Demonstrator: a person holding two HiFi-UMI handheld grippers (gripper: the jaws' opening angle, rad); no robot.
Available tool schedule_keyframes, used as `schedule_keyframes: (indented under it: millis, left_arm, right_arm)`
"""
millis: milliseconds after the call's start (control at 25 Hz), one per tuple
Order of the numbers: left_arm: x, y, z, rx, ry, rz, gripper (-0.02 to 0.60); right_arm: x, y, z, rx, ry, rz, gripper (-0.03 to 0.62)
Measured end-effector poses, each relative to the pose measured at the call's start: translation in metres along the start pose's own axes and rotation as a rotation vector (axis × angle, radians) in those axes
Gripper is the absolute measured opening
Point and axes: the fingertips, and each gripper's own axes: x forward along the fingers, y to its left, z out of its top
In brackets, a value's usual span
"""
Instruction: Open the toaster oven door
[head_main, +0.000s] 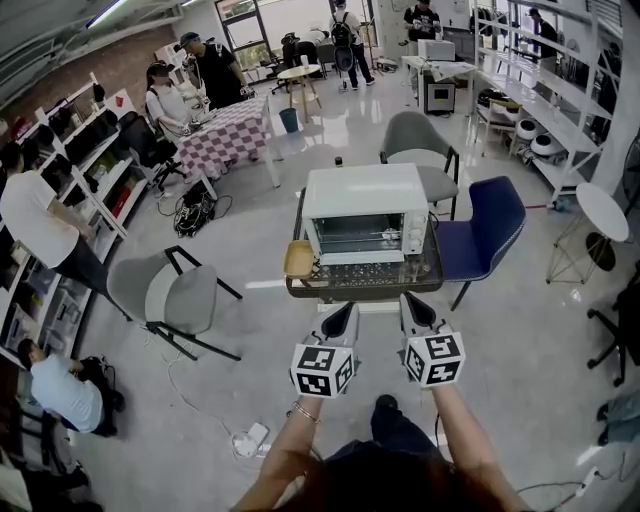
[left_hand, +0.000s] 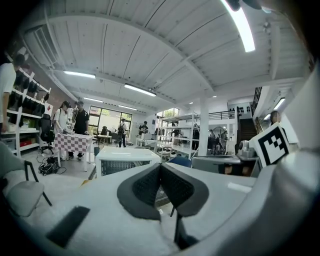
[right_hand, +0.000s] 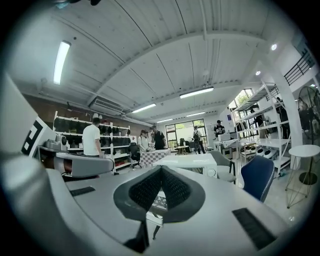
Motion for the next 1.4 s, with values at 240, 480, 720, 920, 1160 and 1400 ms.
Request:
schedule_keyframes:
  millis: [240, 480, 720, 920, 1160, 1400]
  left_arm:
    - [-0.007, -0.003, 0.013, -0.002, -0.015, -0.001, 0.015]
    - [-0.013, -0.006, 0.021, -0.004, -0.023, -0.006, 0.015]
    - [-0.024, -0.005, 0.028, -0.011, -0.037, 0.000, 0.015]
    - [-0.025, -0.004, 0.038, -0.007, -0.053, 0.001, 0.015]
    - [-0.029, -0.004, 0.045, -0.006, -0.068, -0.003, 0.015]
    - [-0.027, -0.007, 0.043, -0.007, -0.063, -0.013, 0.015]
  right_arm:
    - [-0.008, 0.007, 0.015, -0.044, -0.030, -0.006, 0.000]
    - [-0.015, 0.016, 0.030, -0.094, -0.052, -0.007, 0.000]
    - [-0.024, 0.026, 0.036, -0.088, -0.067, -0.006, 0.000]
    - [-0.027, 0.027, 0.041, -0.092, -0.070, -0.006, 0.000]
    - [-0.032, 0.027, 0.045, -0.091, -0.079, -0.017, 0.000]
    - [-0.032, 0.025, 0.045, -0.080, -0.078, -0.027, 0.000]
